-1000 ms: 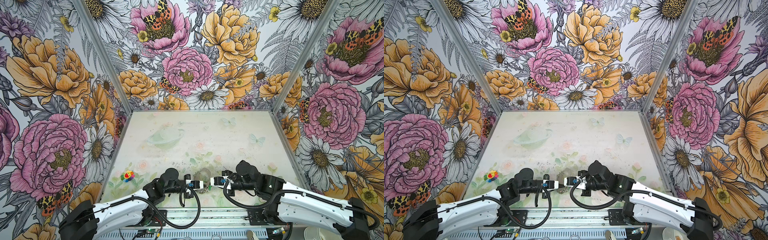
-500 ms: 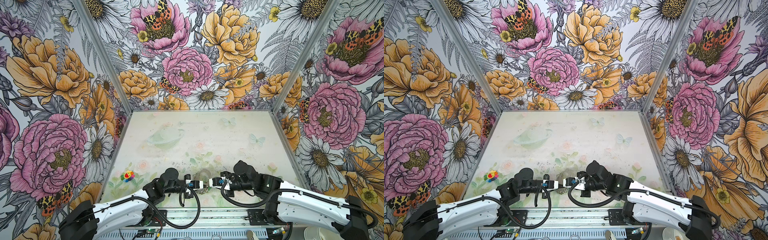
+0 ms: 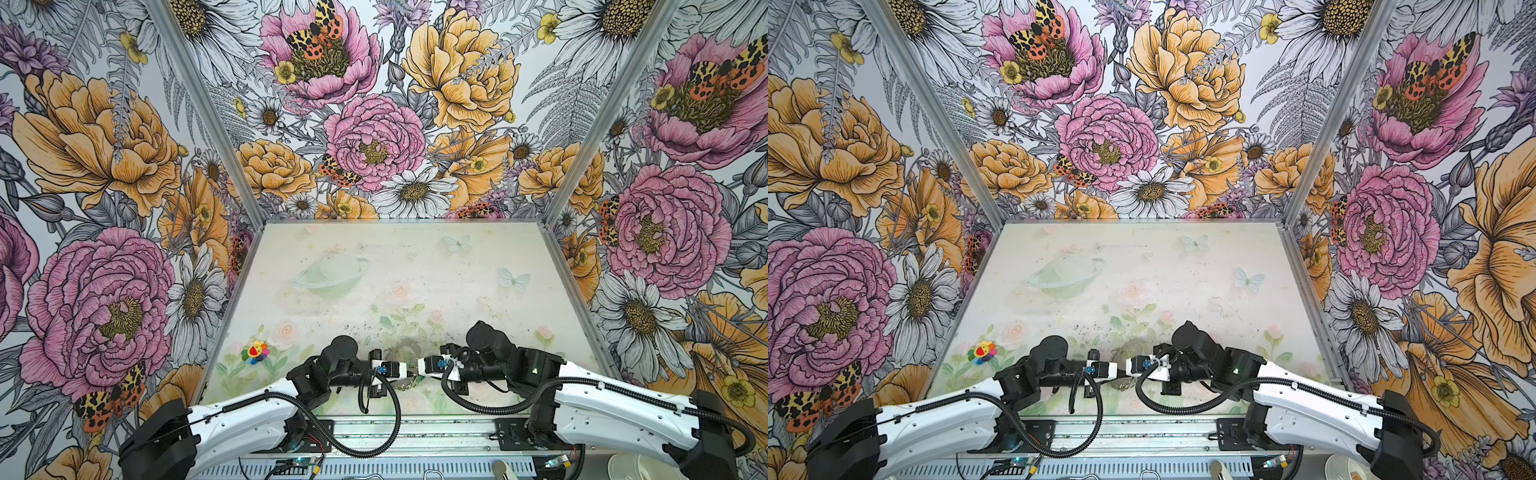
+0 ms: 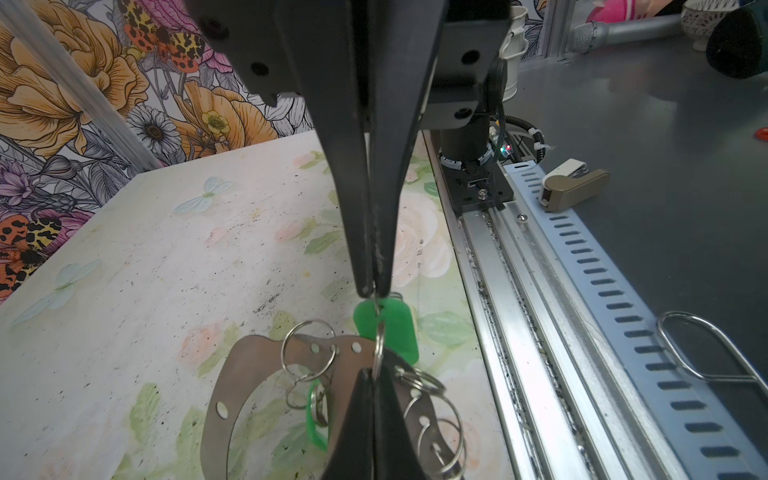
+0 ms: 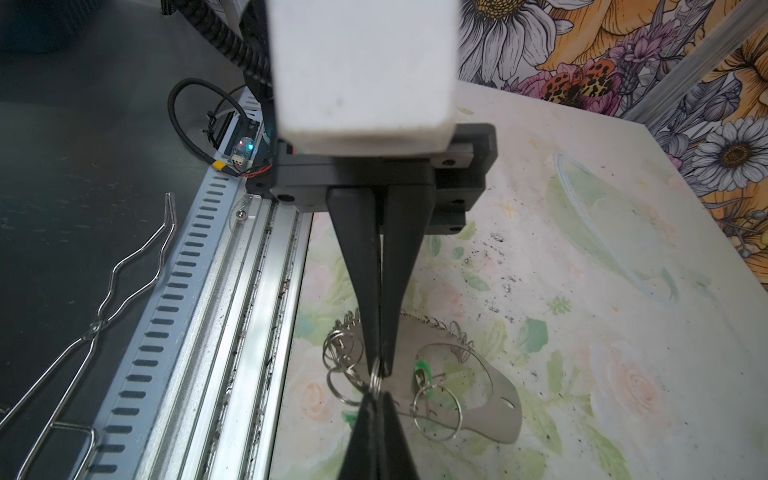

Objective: Attach keys to a key ring
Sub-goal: Insert the key into the keyring.

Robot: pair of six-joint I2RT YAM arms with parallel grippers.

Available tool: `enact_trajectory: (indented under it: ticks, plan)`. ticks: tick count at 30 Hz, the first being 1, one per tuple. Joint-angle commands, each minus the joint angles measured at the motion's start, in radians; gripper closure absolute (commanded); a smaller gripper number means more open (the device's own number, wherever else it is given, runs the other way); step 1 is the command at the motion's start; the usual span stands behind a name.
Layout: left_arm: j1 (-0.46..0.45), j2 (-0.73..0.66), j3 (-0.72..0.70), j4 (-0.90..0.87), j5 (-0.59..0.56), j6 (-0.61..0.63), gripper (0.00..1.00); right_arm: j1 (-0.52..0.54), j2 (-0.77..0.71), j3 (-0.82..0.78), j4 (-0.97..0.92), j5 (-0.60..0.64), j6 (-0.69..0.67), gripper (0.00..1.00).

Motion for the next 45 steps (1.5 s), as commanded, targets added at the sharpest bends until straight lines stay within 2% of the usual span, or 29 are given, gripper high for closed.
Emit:
enact_trajectory:
  ticks: [1, 33, 45]
  plan:
    - [0.006, 0.004, 0.028, 0.015, 0.032, -0.024, 1.0, 0.005, -0.007, 0.005, 0.009, -0.023, 0.002, 1.0]
    - [0.008, 0.012, 0.034, 0.02, 0.046, -0.038, 1.0, 0.007, 0.014, 0.008, 0.015, -0.042, -0.002, 1.0]
    - [0.008, 0.008, 0.031, 0.02, 0.065, -0.037, 1.0, 0.007, 0.007, 0.006, 0.016, -0.011, -0.002, 1.0]
